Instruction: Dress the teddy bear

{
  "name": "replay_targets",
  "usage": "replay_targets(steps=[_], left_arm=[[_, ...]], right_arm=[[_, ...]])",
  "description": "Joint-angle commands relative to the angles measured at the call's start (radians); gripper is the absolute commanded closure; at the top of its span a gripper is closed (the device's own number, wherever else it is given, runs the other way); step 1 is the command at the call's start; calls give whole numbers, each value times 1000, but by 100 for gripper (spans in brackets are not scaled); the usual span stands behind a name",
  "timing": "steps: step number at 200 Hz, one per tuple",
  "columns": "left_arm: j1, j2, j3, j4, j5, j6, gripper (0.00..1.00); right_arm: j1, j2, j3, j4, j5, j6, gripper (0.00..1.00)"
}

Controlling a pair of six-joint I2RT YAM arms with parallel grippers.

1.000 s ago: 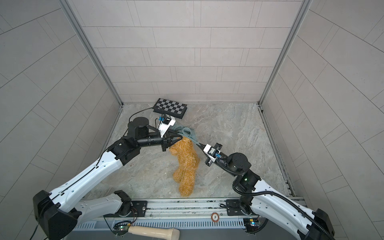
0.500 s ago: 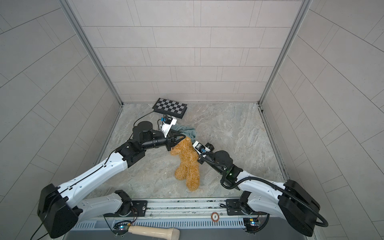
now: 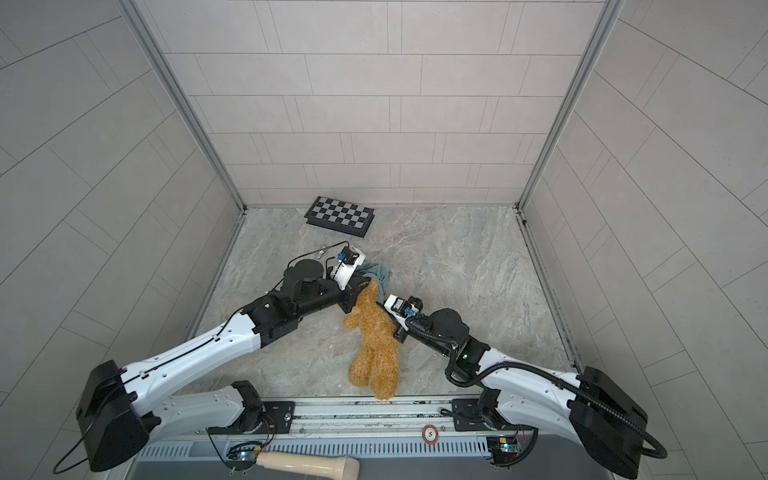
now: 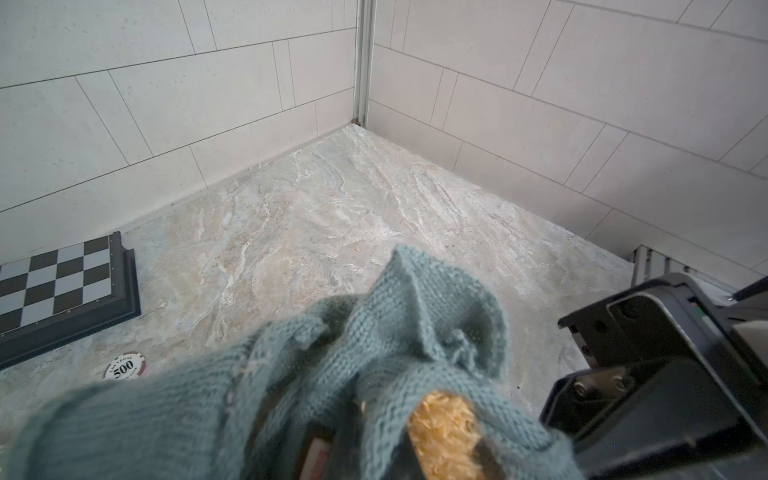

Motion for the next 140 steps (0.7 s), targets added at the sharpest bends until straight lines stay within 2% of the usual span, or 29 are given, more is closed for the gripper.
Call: replay_targets(steps=[1, 20, 44, 64, 95, 112, 140], left_arm=[[-4, 13, -46, 152, -95, -6, 100], [-4, 11, -77, 188, -114, -35, 100], [-4, 20, -94, 184, -121, -18, 100], [-5, 38, -100, 163, -135, 11, 100], [-5, 58, -105, 171, -76, 21, 100], [-5, 73, -101, 170, -48, 19, 100], [37, 64, -129, 240, -43, -84, 100]], right_arm=[[19, 36, 9, 96, -78, 47, 100], [18, 68, 26, 29, -41, 8, 100], [13, 49, -23, 93, 21, 5, 100], [13, 2, -14, 94, 19, 24, 100], [13, 21, 35, 58, 49, 25, 97], [13, 66, 66, 42, 28, 6, 97], [17, 117, 56, 18, 1, -26, 99]])
